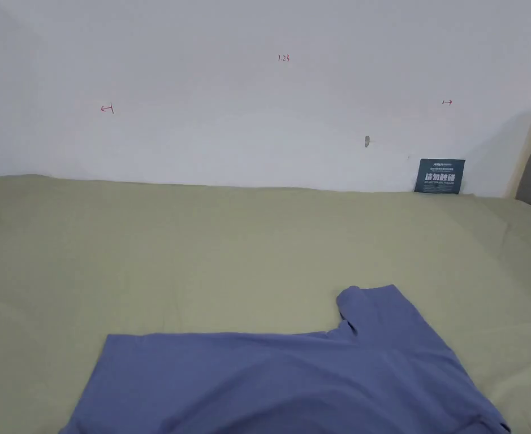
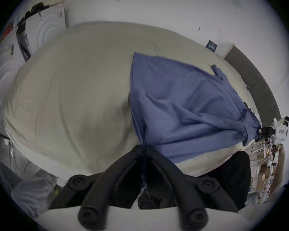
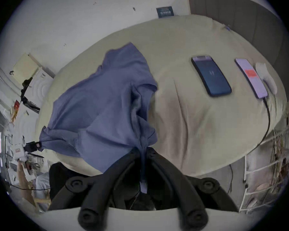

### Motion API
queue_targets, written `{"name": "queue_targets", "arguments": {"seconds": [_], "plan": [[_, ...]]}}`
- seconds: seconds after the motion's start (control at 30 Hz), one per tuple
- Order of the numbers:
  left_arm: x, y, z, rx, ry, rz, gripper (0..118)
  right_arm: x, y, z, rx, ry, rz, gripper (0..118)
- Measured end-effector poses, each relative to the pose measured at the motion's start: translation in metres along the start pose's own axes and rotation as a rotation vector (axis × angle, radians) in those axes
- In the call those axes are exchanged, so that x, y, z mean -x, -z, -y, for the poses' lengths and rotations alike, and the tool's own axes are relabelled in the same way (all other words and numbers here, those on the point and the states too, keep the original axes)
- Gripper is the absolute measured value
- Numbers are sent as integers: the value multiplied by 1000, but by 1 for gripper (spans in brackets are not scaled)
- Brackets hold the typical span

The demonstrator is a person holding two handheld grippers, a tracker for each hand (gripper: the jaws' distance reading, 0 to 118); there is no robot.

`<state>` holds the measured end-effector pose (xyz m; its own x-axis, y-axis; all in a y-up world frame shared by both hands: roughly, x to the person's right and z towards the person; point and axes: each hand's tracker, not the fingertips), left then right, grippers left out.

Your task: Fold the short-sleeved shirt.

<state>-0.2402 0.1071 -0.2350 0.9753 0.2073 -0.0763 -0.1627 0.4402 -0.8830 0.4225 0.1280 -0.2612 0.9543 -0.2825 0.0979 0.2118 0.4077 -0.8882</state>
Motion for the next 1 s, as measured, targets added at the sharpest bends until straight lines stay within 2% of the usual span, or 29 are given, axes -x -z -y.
{"name": "queue_targets", "arguments": {"seconds": [0.1, 0.17, 0.2, 0.23, 0.27, 0.3, 0.33, 0.37, 0.43, 0.57, 0.63, 0.67, 0.7, 0.73, 0.77, 1.0], "plan": [[8, 18, 7, 12, -18, -8, 5, -8, 17, 7, 8, 14, 17, 6], [9, 17, 4, -2, -32, -13, 6, -4, 21, 6, -6, -19, 41, 6], [9, 14, 1, -17, -39, -12, 21, 0, 21, 3, -2, -37, 46, 7], [7, 8, -3, -23, -39, -10, 47, 6, 17, 0, 14, -75, 73, 16], [4, 0, -7, -44, -42, -50, 78, 16, 10, -4, 12, -118, 116, 33], [1, -9, -12, -70, -28, -81, 96, 26, 1, -7, -22, -163, 174, 63], [-2, -18, -16, -91, -19, -75, 96, 32, -5, -12, -56, -198, 213, 82], [-5, -27, -22, -133, -8, -74, 96, 42, -13, -18, -92, -220, 226, 87], [-18, -39, -37, -164, 13, -80, 96, 60, -25, -30, -153, -228, 212, 85], [-54, -42, -63, -205, 96, -82, 94, 88, -18, -57, -173, -224, 135, 85], [-67, -34, -72, -212, 121, -63, 80, 104, -9, -63, -166, -238, 112, 81], [-76, -29, -76, -223, 138, -57, 64, 112, -4, -66, -170, -253, 93, 70], [-85, -23, -81, -223, 143, -63, 25, 118, 3, -67, -173, -264, 78, 42], [-92, -18, -84, -222, 153, -74, 2, 126, 10, -67, -168, -261, 89, 12], [-92, -10, -87, -233, 164, -79, 1, 130, 18, -67, -169, -257, 95, 1], [-94, 19, -127, -223, 136, -66, 0, 141, 52, -74, -143, -254, 101, 0]]}}
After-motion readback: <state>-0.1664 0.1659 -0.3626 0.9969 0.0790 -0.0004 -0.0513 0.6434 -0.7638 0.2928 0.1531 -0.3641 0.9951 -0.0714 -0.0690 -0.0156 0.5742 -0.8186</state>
